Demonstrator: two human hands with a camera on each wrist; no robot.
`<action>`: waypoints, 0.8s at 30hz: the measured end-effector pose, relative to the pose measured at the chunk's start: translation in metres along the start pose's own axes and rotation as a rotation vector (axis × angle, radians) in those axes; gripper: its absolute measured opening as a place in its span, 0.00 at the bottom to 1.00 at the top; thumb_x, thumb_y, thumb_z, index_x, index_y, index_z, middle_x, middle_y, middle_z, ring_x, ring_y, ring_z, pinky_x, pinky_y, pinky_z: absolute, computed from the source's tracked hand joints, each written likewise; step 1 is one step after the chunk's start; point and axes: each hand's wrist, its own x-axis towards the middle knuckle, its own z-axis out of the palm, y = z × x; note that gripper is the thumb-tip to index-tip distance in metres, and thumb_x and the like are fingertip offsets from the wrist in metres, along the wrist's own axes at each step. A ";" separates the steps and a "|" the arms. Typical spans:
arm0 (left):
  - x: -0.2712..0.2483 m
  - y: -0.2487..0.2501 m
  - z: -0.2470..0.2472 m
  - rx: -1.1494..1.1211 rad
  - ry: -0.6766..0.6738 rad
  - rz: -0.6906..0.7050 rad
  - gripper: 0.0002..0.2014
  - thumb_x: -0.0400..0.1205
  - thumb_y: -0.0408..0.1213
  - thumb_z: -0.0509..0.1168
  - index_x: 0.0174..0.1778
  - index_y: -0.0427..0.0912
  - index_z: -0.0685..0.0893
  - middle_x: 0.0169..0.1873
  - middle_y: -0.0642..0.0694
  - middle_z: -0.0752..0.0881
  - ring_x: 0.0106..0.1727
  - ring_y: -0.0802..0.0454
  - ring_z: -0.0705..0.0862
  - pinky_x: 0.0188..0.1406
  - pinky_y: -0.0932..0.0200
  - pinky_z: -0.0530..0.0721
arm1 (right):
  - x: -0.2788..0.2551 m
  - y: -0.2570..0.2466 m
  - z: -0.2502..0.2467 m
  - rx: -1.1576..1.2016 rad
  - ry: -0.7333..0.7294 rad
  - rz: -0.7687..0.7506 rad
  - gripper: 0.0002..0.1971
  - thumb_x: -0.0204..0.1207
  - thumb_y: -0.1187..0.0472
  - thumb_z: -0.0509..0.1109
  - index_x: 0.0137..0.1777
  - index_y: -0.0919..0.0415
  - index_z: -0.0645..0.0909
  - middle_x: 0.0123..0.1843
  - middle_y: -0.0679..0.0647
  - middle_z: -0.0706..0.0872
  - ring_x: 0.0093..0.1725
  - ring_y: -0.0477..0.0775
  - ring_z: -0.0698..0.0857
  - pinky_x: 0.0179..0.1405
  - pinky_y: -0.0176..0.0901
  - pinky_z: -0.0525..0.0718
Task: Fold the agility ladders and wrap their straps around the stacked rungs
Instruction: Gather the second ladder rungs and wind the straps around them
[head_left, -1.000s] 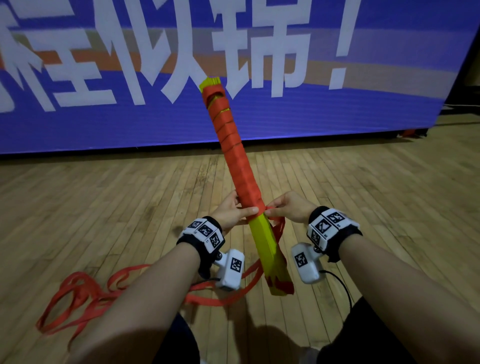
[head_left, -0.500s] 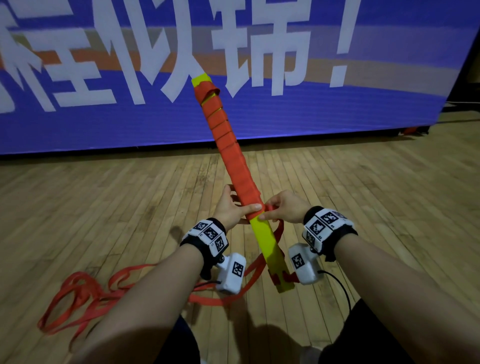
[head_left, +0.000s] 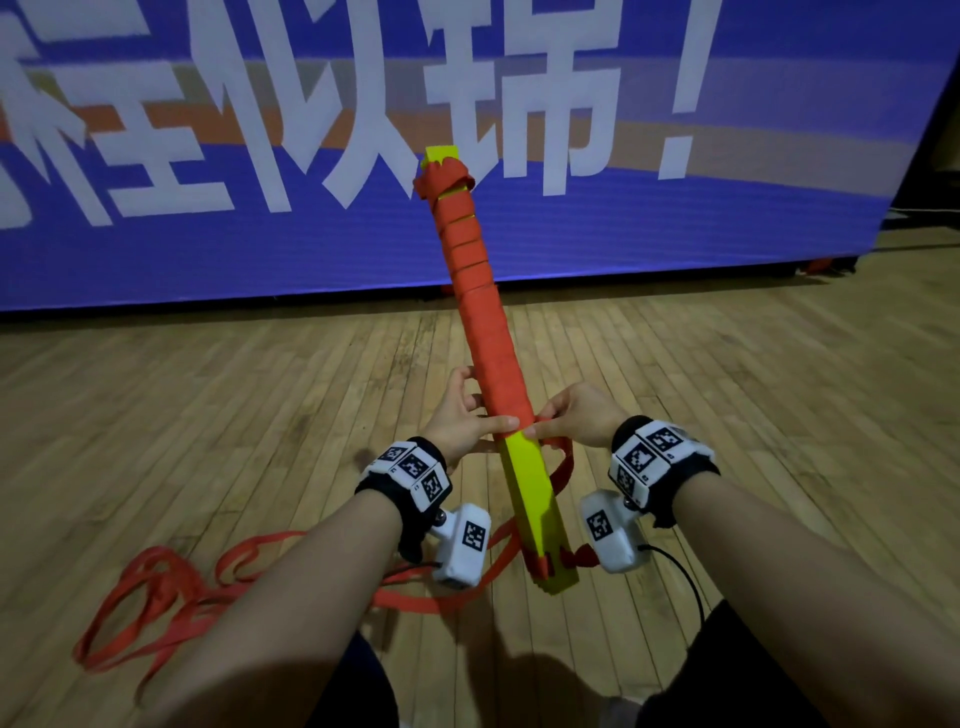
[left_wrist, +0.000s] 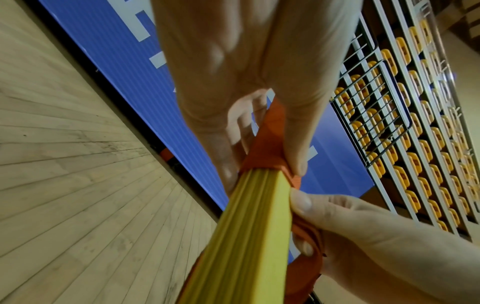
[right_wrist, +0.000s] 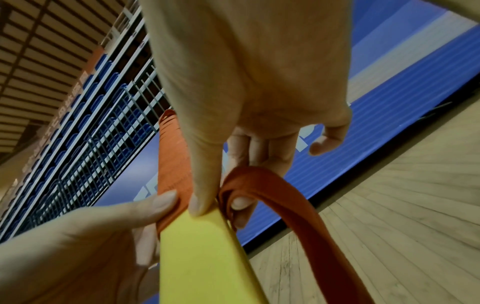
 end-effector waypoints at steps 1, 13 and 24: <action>0.000 -0.001 0.000 0.009 0.007 0.000 0.34 0.73 0.22 0.73 0.66 0.50 0.63 0.56 0.39 0.83 0.49 0.47 0.88 0.39 0.49 0.90 | 0.001 0.000 0.001 -0.018 0.005 0.004 0.07 0.70 0.59 0.78 0.38 0.63 0.87 0.28 0.48 0.85 0.28 0.42 0.82 0.38 0.37 0.82; -0.003 0.004 -0.007 -0.048 -0.138 -0.038 0.36 0.75 0.17 0.68 0.70 0.49 0.58 0.58 0.40 0.83 0.53 0.47 0.87 0.43 0.48 0.89 | -0.001 0.002 -0.004 0.050 -0.031 -0.036 0.03 0.72 0.63 0.77 0.38 0.60 0.87 0.36 0.51 0.88 0.36 0.44 0.85 0.39 0.29 0.82; -0.001 -0.002 0.004 0.025 0.029 0.043 0.36 0.71 0.24 0.76 0.64 0.51 0.61 0.59 0.44 0.80 0.56 0.43 0.86 0.47 0.45 0.89 | -0.005 0.000 -0.004 -0.035 -0.030 -0.020 0.12 0.72 0.59 0.76 0.50 0.69 0.87 0.37 0.52 0.87 0.39 0.45 0.85 0.48 0.36 0.81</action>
